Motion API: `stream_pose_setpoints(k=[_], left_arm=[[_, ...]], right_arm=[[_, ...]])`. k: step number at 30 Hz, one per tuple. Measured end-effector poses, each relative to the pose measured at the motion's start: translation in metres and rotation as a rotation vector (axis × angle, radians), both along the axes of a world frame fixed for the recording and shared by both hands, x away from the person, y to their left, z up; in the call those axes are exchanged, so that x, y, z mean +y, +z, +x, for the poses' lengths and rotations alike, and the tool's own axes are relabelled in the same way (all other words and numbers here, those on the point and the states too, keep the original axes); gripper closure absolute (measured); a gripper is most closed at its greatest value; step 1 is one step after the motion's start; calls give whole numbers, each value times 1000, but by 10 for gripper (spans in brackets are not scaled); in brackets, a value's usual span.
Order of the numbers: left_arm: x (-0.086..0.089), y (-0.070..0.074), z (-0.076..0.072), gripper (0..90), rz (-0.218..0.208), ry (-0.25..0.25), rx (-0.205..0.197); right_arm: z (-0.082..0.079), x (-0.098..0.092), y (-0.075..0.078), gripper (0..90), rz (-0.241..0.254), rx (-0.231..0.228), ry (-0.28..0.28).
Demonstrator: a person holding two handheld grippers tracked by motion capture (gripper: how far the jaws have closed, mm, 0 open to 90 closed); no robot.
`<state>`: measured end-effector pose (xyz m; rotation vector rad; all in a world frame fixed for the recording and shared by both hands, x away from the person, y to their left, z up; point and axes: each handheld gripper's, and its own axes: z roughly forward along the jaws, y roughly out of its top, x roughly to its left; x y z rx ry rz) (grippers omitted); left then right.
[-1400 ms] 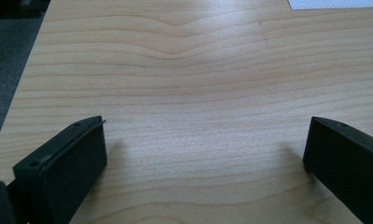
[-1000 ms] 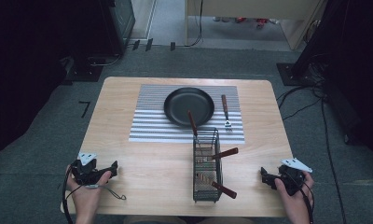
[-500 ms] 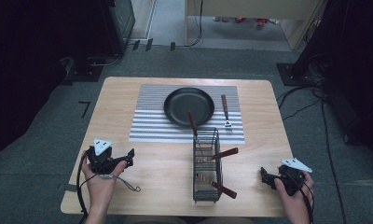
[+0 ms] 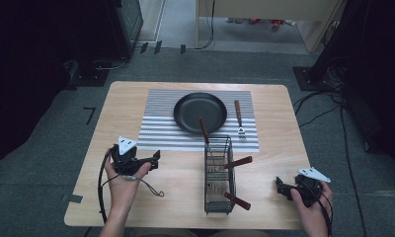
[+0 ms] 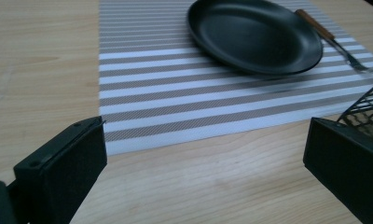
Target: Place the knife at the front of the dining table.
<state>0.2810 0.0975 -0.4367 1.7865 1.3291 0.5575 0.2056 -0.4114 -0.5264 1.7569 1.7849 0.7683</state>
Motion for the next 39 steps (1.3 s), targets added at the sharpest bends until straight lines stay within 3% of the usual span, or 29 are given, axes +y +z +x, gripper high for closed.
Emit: stream_pose_setpoints(k=[3,6,9,12,16,18,31,36,39], left_arm=[[-15,6,3,67,-28,-46,-21],[-22,9,4,68,-63,-65,-24],[-35,15,4,159,-86,-84,-42],[-48,20,6,158,-101,-122,-51],[-62,23,11,166,-91,-153,-53],[-68,24,14,246,-101,-160,-53],[-109,34,21,375,-126,-251,-74],[-120,34,25,413,-117,-270,-64],[-128,33,28,458,-132,-301,-63]], right_arm=[[0,0,0,0,0,0,0],[0,0,0,0,0,0,0],[0,0,0,0,0,0,0],[0,0,0,0,-1,1,1],[0,0,0,0,0,-1,0],[0,0,0,0,0,-1,0],[0,0,0,0,-2,-1,2],[0,0,0,0,-2,-1,2],[0,0,0,0,-1,-1,2]])
